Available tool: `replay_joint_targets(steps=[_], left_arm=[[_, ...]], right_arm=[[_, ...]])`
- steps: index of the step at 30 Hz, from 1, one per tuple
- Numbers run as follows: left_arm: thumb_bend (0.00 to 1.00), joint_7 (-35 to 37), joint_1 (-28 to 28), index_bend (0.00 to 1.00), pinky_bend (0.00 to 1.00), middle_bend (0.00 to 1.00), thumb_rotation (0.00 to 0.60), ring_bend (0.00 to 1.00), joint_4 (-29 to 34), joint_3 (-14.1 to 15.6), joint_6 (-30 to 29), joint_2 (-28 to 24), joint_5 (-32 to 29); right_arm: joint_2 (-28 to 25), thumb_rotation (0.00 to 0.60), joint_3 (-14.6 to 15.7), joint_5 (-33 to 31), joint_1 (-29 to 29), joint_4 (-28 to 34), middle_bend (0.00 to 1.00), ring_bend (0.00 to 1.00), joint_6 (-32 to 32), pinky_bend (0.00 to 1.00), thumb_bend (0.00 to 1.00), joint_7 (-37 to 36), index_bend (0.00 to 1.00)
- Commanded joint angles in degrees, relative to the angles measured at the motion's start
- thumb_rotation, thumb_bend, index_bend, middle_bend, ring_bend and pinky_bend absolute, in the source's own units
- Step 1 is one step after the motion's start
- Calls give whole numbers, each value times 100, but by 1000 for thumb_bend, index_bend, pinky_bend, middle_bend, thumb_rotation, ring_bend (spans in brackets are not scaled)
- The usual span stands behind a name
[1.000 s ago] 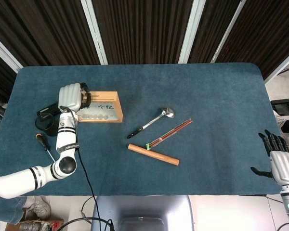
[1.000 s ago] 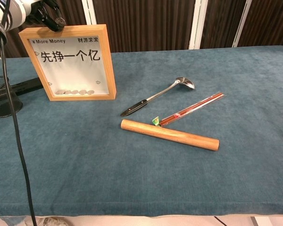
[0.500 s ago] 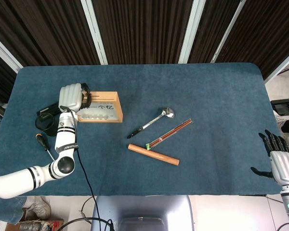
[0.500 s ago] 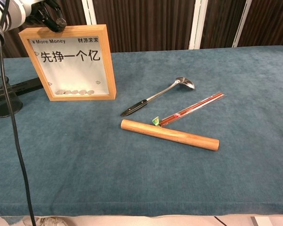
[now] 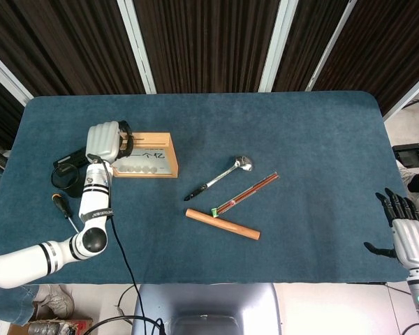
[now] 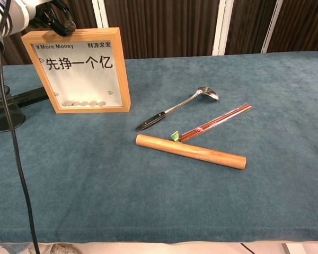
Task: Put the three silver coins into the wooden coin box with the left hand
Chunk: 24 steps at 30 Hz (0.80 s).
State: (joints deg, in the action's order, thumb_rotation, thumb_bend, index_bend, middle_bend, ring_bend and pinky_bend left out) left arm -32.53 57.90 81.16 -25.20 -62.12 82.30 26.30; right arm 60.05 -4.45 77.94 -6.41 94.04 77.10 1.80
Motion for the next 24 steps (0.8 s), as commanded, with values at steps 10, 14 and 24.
replay_joint_targets(steps=[10, 14, 24], left_arm=[[444, 62, -4, 495, 1000, 1000, 600, 1000, -3, 44, -43, -1, 152], [443, 176, -41, 493, 1000, 1000, 600, 1000, 88, 37, -125, -37, 348], [436, 500, -802, 246, 999, 887, 600, 931, 1981, 432, -863, -1115, 1893]], right_arm=[[-2, 600, -2, -5, -1, 5, 0, 0, -3, 0, 139, 6, 0], [-3, 600, -2, 1, 2, 2, 0, 0, 4, 0, 139, 1, 0], [0, 600, 23, 43, -2, 10, 0, 0, -5, 0, 139, 18, 0]])
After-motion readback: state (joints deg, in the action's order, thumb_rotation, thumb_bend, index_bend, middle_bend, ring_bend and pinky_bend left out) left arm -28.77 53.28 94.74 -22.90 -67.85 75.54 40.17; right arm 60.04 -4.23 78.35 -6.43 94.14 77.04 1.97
